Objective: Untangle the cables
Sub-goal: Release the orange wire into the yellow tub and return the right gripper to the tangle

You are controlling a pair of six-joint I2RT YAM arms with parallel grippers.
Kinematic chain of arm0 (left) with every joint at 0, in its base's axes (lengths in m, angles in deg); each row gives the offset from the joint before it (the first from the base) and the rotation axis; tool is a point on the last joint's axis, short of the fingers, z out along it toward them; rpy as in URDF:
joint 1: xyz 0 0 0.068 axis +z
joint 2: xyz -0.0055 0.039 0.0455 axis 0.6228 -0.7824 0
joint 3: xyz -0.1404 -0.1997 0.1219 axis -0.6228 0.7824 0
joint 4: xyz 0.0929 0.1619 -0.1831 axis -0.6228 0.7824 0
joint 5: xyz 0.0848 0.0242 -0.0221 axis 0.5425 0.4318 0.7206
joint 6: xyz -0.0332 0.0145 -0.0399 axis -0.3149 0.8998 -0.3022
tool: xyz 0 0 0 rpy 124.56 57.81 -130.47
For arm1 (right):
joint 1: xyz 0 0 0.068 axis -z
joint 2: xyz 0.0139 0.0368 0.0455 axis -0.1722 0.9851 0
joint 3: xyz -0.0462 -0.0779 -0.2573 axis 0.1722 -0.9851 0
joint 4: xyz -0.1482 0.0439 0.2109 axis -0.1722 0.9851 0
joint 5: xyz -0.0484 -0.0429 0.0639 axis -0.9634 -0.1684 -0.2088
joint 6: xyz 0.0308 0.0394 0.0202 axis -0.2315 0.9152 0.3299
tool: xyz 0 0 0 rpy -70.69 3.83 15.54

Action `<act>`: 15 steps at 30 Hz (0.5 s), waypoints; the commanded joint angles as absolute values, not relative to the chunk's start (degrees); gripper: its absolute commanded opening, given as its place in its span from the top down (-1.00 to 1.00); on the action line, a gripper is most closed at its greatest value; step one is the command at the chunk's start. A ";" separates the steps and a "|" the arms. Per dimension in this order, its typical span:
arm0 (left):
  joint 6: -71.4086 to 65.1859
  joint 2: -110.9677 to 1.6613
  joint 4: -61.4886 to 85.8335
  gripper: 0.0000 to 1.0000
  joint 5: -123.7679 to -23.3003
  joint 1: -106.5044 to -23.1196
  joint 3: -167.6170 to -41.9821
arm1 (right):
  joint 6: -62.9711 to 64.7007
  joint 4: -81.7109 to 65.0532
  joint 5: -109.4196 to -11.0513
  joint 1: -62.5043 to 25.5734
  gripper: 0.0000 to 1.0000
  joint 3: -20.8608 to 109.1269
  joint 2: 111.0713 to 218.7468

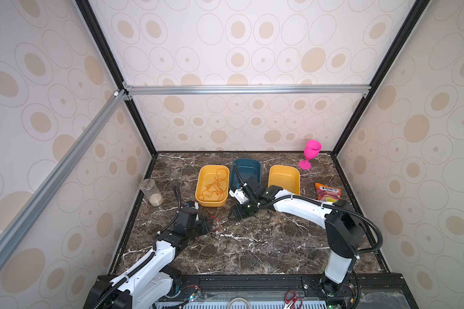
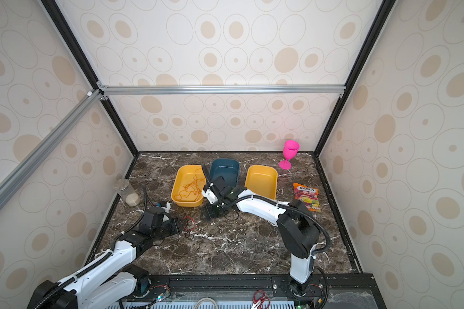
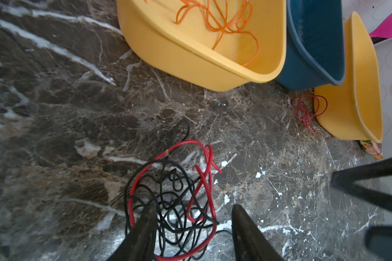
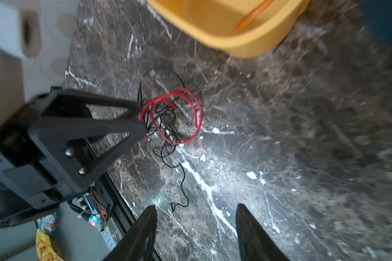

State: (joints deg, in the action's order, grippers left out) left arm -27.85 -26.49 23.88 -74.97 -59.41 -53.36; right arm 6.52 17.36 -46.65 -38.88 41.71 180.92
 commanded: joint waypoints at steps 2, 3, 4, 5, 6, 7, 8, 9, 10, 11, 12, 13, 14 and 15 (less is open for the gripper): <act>-25.53 -26.58 21.62 -0.05 -74.00 -59.09 -53.65 | 7.95 10.37 -43.83 -42.47 -0.17 38.54 181.66; -25.53 -26.64 21.16 -0.05 -74.07 -59.09 -53.39 | 8.32 9.62 -43.77 -43.01 -0.17 38.42 182.49; -25.53 -26.69 20.62 -0.05 -74.25 -59.09 -53.12 | 8.84 9.00 -43.66 -43.66 -0.16 38.42 183.39; -25.53 -26.71 20.12 -0.05 -74.43 -59.09 -52.86 | 9.28 8.49 -44.02 -44.17 -0.16 38.51 184.27; -25.36 -26.68 19.86 -0.05 -74.52 -59.09 -52.68 | 9.75 8.14 -44.25 -44.62 -0.15 38.51 185.06; -25.09 -26.65 19.81 -0.05 -74.47 -59.09 -52.50 | 10.24 7.50 -44.26 -45.00 -0.14 38.42 185.91; -24.78 -26.65 19.74 -0.04 -74.37 -59.07 -52.40 | 10.74 7.05 -44.15 -45.30 -0.12 38.42 186.78; -24.53 -26.60 19.73 -0.04 -74.19 -59.09 -52.32 | 11.02 6.71 -44.46 -45.51 -0.10 38.38 187.45; -24.32 -26.48 19.76 -0.04 -73.97 -59.09 -52.16 | 11.69 6.67 -45.14 -45.86 -0.08 38.57 188.18; -24.30 -26.46 19.77 -0.04 -73.75 -59.13 -52.01 | 11.98 6.76 -45.56 -46.05 -0.05 38.64 188.80; -24.46 -26.30 19.67 -0.05 -73.59 -59.09 -51.80 | 11.99 6.91 -45.67 -46.32 -0.04 38.75 189.27; -24.71 -26.02 19.41 -0.04 -73.39 -59.09 -51.42 | 11.98 7.02 -45.89 -46.69 -0.02 38.70 189.58; -25.03 -25.73 18.91 -0.04 -73.36 -59.09 -51.03 | 11.99 7.14 -46.47 -47.03 -0.02 38.68 189.77; -25.36 -25.40 18.35 -0.04 -73.39 -59.09 -50.54 | 11.97 7.35 -47.00 -47.35 -0.02 38.66 189.95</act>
State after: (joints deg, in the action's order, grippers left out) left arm -25.92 -26.38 19.90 -74.47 -59.41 -51.50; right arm 11.09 7.79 -45.54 -46.16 38.60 189.42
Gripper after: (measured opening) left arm 0.523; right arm 0.510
